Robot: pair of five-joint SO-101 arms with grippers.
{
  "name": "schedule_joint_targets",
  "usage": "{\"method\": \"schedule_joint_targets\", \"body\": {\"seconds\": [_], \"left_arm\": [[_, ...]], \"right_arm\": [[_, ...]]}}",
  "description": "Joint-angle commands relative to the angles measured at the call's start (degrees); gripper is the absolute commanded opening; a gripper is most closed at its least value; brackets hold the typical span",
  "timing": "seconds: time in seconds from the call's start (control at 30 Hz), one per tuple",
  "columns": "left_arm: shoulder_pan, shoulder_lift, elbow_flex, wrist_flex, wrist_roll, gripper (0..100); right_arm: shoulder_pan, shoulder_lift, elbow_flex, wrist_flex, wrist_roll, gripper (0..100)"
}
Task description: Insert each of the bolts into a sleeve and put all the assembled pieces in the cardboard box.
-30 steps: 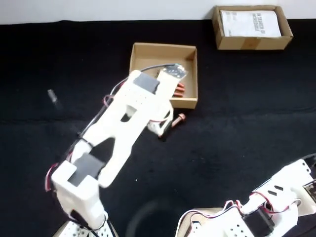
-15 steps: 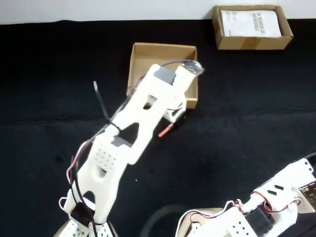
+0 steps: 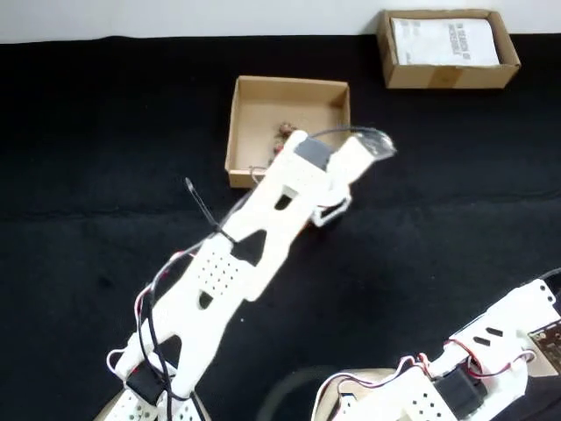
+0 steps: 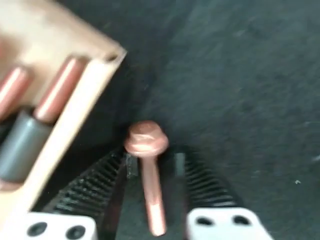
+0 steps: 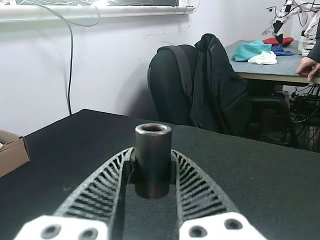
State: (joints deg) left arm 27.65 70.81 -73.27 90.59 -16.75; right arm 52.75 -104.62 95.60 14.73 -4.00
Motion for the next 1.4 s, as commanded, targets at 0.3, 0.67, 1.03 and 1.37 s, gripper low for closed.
{"method": "schedule_joint_targets", "body": {"seconds": [0.3,0.67,1.03,1.37], "left_arm": [[0.22,1.63,-20.53,6.68,-0.7,1],[0.04,-13.23,-22.02,8.26,4.75,1],[-0.48,-38.55,-21.85,10.46,11.96,1],[-0.4,-61.05,-19.38,10.73,13.19,1]], "right_arm": [[-12.26,-0.31,3.91,4.0,0.0,0.8],[-38.02,-0.4,3.38,10.33,0.35,0.8],[-61.58,-0.31,3.82,10.95,0.35,0.8],[-74.77,-0.31,3.38,15.34,0.26,0.8]]}}
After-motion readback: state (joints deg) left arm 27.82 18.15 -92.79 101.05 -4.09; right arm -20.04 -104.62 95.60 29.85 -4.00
